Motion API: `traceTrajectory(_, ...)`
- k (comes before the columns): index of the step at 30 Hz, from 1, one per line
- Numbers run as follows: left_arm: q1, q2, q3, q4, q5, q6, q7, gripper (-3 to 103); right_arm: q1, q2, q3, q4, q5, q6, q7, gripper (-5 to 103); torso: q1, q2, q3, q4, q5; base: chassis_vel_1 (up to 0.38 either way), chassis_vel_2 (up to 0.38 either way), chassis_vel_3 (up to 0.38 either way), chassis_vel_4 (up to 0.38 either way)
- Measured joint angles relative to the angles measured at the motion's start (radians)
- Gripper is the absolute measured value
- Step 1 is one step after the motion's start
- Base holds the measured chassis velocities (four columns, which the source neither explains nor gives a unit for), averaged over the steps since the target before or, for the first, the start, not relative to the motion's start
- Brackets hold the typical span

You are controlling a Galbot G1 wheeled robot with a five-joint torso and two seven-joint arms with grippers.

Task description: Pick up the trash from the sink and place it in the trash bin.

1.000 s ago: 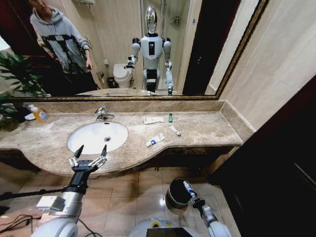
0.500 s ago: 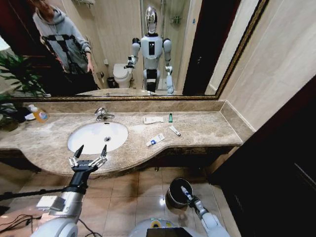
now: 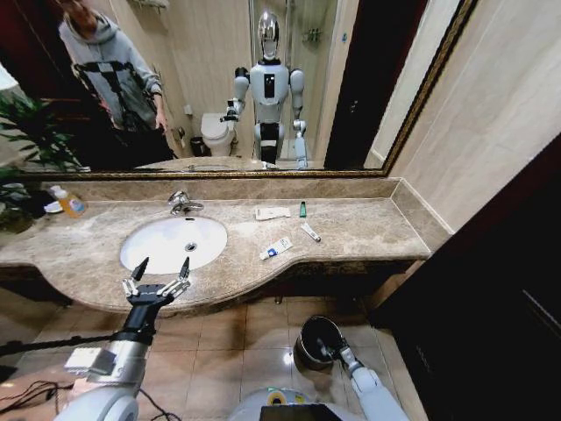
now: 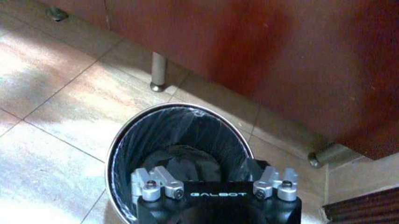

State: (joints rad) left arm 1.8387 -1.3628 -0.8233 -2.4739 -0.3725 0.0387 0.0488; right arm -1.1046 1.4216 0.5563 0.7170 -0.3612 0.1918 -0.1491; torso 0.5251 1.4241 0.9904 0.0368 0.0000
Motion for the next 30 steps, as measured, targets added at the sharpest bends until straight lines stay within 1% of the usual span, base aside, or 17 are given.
traceTrajectory(1, 0.000, 0.000, 0.000, 0.000, 0.000, 0.000, 0.000, 100, -0.001, 0.000, 0.001, 0.003, 0.003, 0.000, 0.000, 84, 0.000, 0.000, 0.000, 0.0000, 0.0000, 0.000, 0.000, 0.000, 0.000)
traceTrajectory(2, 0.000, 0.000, 0.000, 0.000, 0.000, 0.000, 0.000, 100, -0.001, 0.000, 0.001, 0.003, 0.003, 0.000, 0.000, 84, 0.000, 0.000, 0.000, 0.0000, 0.0000, 0.000, 0.000, 0.000, 0.000)
traceTrajectory(4, 0.000, 0.000, 0.000, 0.000, 0.000, 0.000, 0.000, 100, -0.013, -0.002, 0.003, 0.026, 0.026, -0.006, 0.000, 95, 0.000, 0.000, 0.000, 0.0000, 0.0000, 0.000, 0.000, 0.000, 0.000)
traceTrajectory(6, 0.000, 0.000, 0.000, 0.000, 0.000, 0.000, 0.000, 100, -0.023, -0.004, 0.004, 0.043, 0.042, -0.011, 0.000, 95, 0.000, 0.000, 0.000, 0.0001, 0.0000, 0.000, 0.000, 0.000, 0.000)
traceTrajectory(8, 0.000, 0.000, 0.000, 0.000, 0.000, 0.000, 0.000, 100, -0.053, -0.009, 0.009, 0.093, 0.103, -0.017, -0.004, 100, 0.000, 0.000, 0.000, -0.0001, 0.0001, 0.000, 0.000, 0.000, 0.000)
traceTrajectory(9, 0.000, 0.000, 0.000, 0.000, 0.000, 0.000, 0.000, 100, -0.053, -0.009, 0.009, 0.093, 0.103, -0.017, -0.004, 100, 0.000, 0.000, 0.000, -0.0001, 0.0001, 0.000, 0.000, 0.000, 0.000)
traceTrajectory(11, 0.000, 0.000, 0.000, 0.000, 0.000, 0.000, 0.000, 100, -0.091, -0.013, 0.026, 0.174, 0.209, -0.013, -0.020, 100, 0.000, 0.000, 0.000, 0.0001, 0.0003, 0.000, 0.000, 0.000, 0.000)
traceTrajectory(12, 0.000, 0.000, 0.000, 0.000, 0.000, 0.000, 0.000, 100, -0.091, -0.013, 0.026, 0.174, 0.209, -0.013, -0.020, 100, 0.000, 0.000, 0.000, 0.0001, 0.0003, 0.000, 0.000, 0.000, 0.000)
traceTrajectory(13, 0.000, 0.000, 0.000, 0.000, 0.000, 0.000, 0.000, 100, -0.127, -0.022, 0.033, 0.254, 0.275, -0.030, -0.022, 100, 0.000, 0.000, 0.000, 0.0001, 0.0003, 0.000, 0.000, 0.000, 0.000)
traceTrajectory(15, 0.000, 0.000, 0.000, 0.000, 0.000, 0.000, 0.000, 100, -0.177, -0.033, 0.044, 0.368, 0.354, -0.051, -0.022, 100, 0.000, 0.000, 0.000, -0.0001, -0.0001, 0.000, 0.000, 0.000, 0.000)
traceTrajectory(16, 0.000, 0.000, 0.000, 0.000, 0.000, 0.000, 0.000, 100, -0.177, -0.033, 0.044, 0.368, 0.354, -0.051, -0.022, 100, 0.000, 0.000, 0.000, -0.0001, -0.0001, 0.000, 0.000, 0.000, 0.000)
traceTrajectory(18, 0.000, 0.000, 0.000, 0.000, 0.000, 0.000, 0.000, 100, -0.228, -0.044, 0.062, 0.479, 0.423, -0.060, -0.021, 100, 0.000, 0.000, 0.000, 0.0000, 0.0000, 0.000, 0.000, 0.000, 0.000)
traceTrajectory(23, 0.000, 0.000, 0.000, 0.000, 0.000, 0.000, 0.000, 100, -0.315, -0.052, 0.104, 0.622, 0.476, -0.023, 0.000, 100, 0.000, 0.000, 0.000, 0.0000, 0.0003, 0.000, 0.000, 0.000, 0.000)
traceTrajectory(25, 0.000, 0.000, 0.000, 0.000, 0.000, 0.000, 0.000, 100, -0.370, -0.055, 0.120, 0.706, 0.509, -0.019, 0.005, 100, 0.000, 0.000, 0.000, 0.0000, 0.0001, 0.000, 0.000, 0.000, 0.000)
traceTrajectory(26, 0.000, 0.000, 0.000, 0.000, 0.000, 0.000, 0.000, 100, -0.370, -0.055, 0.120, 0.706, 0.509, -0.019, 0.005, 100, 0.000, 0.000, 0.000, 0.0000, 0.0001, 0.000, 0.000, 0.000, 0.000)
traceTrajectory(28, 0.000, 0.000, 0.000, 0.000, 0.000, 0.000, 0.000, 100, -0.437, -0.055, 0.141, 0.812, 0.556, -0.016, 0.006, 100, 0.000, 0.000, 0.000, 0.0000, 0.0002, 0.000, 0.000, 0.000, 0.000)
traceTrajectory(30, 0.000, 0.000, 0.000, 0.000, 0.000, 0.000, 0.000, 100, -0.459, -0.055, 0.148, 0.845, 0.572, -0.013, 0.008, 100, 0.000, 0.000, 0.000, 0.0000, 0.0000, 0.000, 0.000, 0.000, 0.000)
